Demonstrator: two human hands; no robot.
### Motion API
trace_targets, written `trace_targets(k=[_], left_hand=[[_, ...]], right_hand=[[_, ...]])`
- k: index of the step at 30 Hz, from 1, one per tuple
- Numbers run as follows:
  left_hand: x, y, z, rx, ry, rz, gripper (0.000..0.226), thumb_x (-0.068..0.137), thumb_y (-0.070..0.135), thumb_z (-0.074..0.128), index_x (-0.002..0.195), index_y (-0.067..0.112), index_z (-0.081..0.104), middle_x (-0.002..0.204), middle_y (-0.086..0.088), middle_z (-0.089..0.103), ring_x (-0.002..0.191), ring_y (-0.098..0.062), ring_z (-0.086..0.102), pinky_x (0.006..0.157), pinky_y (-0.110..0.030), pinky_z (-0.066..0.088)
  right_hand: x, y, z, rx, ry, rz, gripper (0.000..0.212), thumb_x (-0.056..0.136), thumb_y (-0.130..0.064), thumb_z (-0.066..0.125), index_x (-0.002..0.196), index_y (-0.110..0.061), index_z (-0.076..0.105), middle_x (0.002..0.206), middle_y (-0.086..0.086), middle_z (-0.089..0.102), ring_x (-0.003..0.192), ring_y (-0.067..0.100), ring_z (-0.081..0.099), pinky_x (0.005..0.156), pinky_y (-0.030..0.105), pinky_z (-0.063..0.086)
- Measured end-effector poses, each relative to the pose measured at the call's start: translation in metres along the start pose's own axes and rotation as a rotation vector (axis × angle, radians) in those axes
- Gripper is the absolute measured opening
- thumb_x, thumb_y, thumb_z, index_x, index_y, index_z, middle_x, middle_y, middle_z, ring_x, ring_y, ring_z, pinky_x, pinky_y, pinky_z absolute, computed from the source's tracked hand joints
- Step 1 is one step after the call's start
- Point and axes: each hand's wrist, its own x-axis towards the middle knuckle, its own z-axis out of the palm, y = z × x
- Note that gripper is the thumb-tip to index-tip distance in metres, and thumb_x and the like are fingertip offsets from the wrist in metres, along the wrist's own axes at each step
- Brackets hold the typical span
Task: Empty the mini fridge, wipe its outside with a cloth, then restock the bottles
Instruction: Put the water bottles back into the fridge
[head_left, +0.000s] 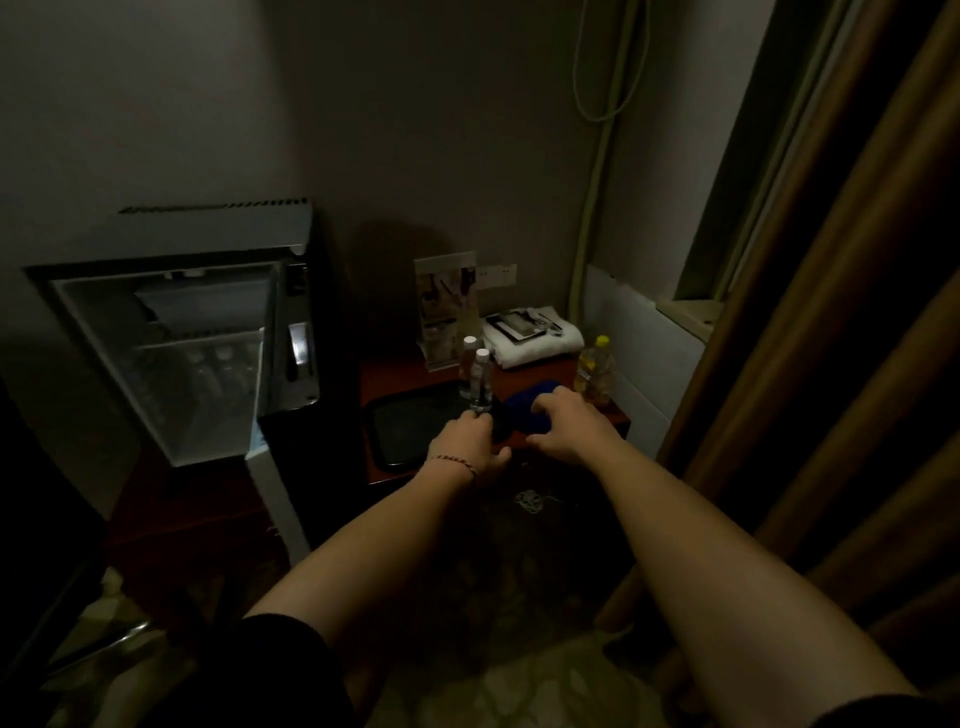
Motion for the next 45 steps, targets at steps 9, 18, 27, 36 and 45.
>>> trace_targets(k=[9,18,27,36,45], left_hand=[[0.152,-0.019,-0.044,-0.070,0.072,-0.081,0.044,0.086,0.042,0.066,0.122,0.019,0.056,0.120,-0.008,0.053,0.105,-0.027,0.057,0.089,-0.043,0.052],[0.247,-0.051,-0.035,-0.110,0.111,-0.216,0.038,0.091,0.038,0.062,0.121,0.017,0.055,0.119,-0.008,0.051,0.107,-0.030,0.056,0.089,-0.043,0.051],[0.352,-0.074,-0.031,-0.102,0.110,-0.310,0.048,0.086,0.050,0.065,0.124,0.022,0.055,0.124,-0.006,0.048,0.109,-0.030,0.054,0.090,-0.049,0.052],[0.411,-0.106,0.003,-0.131,0.038,-0.282,0.055,0.091,0.042,0.064,0.140,0.022,0.049,0.140,-0.005,0.044,0.122,-0.028,0.052,0.099,-0.045,0.049],[0.451,-0.126,0.037,-0.139,-0.083,-0.161,0.053,0.091,0.039,0.066,0.141,0.026,0.051,0.136,-0.004,0.045,0.121,-0.027,0.052,0.100,-0.044,0.048]], right_hand=[[0.147,0.035,-0.023,0.034,0.015,-0.024,0.052,0.089,-0.037,0.072,0.134,-0.019,0.054,0.136,0.007,0.047,0.123,0.028,0.050,0.096,0.041,0.048],[0.269,0.041,-0.013,0.015,-0.082,-0.132,0.045,0.089,-0.038,0.071,0.127,-0.019,0.055,0.132,0.005,0.047,0.116,0.024,0.053,0.095,0.043,0.051],[0.401,0.047,-0.013,-0.083,-0.168,-0.357,0.046,0.089,-0.043,0.068,0.126,-0.016,0.057,0.125,0.007,0.049,0.114,0.025,0.053,0.095,0.042,0.049],[0.454,0.048,0.063,-0.068,-0.293,-0.374,0.050,0.087,-0.040,0.071,0.129,-0.019,0.055,0.125,0.007,0.049,0.112,0.029,0.056,0.094,0.044,0.050],[0.477,0.052,0.115,-0.046,-0.325,-0.324,0.050,0.087,-0.035,0.071,0.133,-0.020,0.055,0.127,0.011,0.050,0.115,0.033,0.055,0.094,0.044,0.050]])
